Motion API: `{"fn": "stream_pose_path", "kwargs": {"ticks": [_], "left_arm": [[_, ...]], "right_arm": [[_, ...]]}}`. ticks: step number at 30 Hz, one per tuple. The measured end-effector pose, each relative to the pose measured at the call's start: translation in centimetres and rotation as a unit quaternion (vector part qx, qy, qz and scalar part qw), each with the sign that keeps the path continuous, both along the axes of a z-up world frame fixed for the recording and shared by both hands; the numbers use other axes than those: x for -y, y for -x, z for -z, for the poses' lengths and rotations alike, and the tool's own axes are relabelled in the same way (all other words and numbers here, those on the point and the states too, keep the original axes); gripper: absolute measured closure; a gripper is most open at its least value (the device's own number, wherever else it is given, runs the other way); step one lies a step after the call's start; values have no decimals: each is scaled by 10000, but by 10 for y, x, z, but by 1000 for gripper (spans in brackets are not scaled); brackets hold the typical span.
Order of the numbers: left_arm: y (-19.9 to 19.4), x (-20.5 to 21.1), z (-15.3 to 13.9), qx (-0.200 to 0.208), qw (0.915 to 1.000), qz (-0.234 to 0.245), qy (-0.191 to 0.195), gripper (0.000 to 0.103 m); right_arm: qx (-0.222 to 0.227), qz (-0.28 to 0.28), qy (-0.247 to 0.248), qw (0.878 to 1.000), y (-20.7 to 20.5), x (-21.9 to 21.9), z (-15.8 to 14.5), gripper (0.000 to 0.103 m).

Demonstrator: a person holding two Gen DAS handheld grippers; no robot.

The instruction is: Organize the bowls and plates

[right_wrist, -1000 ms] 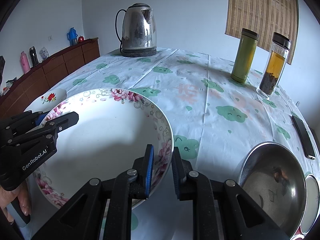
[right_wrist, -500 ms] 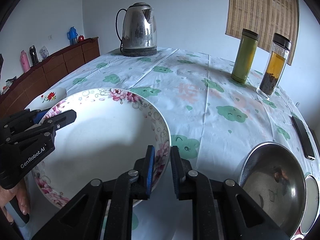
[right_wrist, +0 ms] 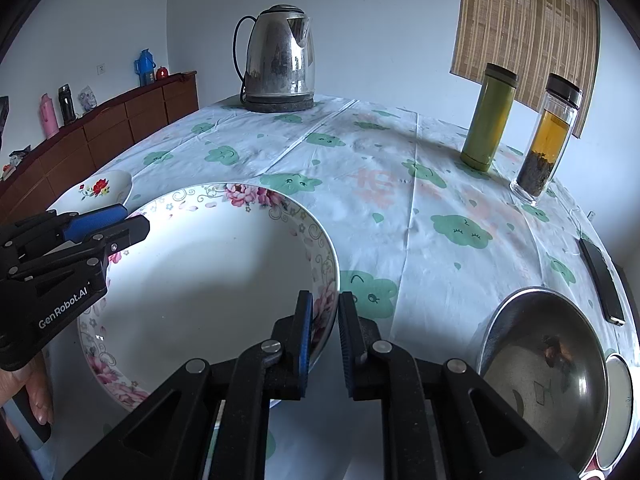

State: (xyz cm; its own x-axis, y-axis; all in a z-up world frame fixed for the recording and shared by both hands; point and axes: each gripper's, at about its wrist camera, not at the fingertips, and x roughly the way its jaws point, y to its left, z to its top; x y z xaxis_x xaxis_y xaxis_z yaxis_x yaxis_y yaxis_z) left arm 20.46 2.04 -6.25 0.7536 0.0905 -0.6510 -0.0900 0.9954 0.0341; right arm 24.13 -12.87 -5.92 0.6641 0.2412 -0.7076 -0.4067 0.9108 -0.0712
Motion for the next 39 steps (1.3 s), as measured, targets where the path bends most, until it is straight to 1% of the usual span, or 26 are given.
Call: {"fn": "stream_pose_path", "kwargs": {"ticks": [12, 17, 18, 19, 20, 21, 22, 26, 29, 30, 31, 32, 33, 34, 35, 36, 39], "left_arm": [[1, -3, -1, 19, 10000, 8, 71, 78], [2, -2, -1, 59, 10000, 22, 77, 75], [3, -2, -2, 79, 9999, 35, 72, 70], [3, -1, -3, 104, 9999, 23, 49, 62], [4, 0, -4, 135, 9999, 3, 25, 57], [6, 0, -5, 166, 9999, -7, 18, 48], [7, 0, -6, 200, 9998, -1, 25, 47], [8, 0, -6, 207, 9998, 1, 38, 46], [9, -1, -7, 223, 9997, 15, 42, 42], [10, -1, -7, 233, 9997, 4, 18, 38], [10, 0, -8, 255, 9997, -9, -14, 34], [11, 1, -9, 286, 9996, -10, -40, 33], [12, 2, -10, 314, 9995, -7, -53, 31], [12, -1, -10, 333, 9994, -14, -45, 29], [13, -2, -11, 350, 9994, -33, -41, 27], [14, -2, -12, 375, 9993, -52, -26, 25], [16, -7, -15, 442, 9990, -76, 61, 25]], "right_arm": [[31, -18, -14, 10000, -1, 0, 2, 88], [52, -16, -96, 9999, 1, 1, 0, 88], [65, -13, -156, 9999, 2, 2, 1, 87], [72, -20, -184, 9998, 2, 2, 1, 87], [78, -34, -167, 9998, 2, 2, 1, 86], [88, -40, -152, 9998, 2, 1, 1, 86], [87, -37, -163, 9998, 3, 1, 1, 86], [74, -40, -226, 9997, 2, 3, 0, 86], [187, -54, -273, 9994, 5, 4, -2, 86], [237, -64, -272, 9993, 6, 3, -3, 85], [275, -75, -267, 9992, 7, 2, -4, 83], [303, -108, -276, 9991, 8, 1, -5, 75], [333, -137, -274, 9990, 9, 0, -6, 61], [384, -134, -250, 9989, 10, -1, -6, 52], [451, -129, -235, 9986, 12, -1, -7, 37], [531, -140, -244, 9982, 14, -1, -9, 35], [686, -134, -283, 9972, 16, -1, -13, 35]]}}
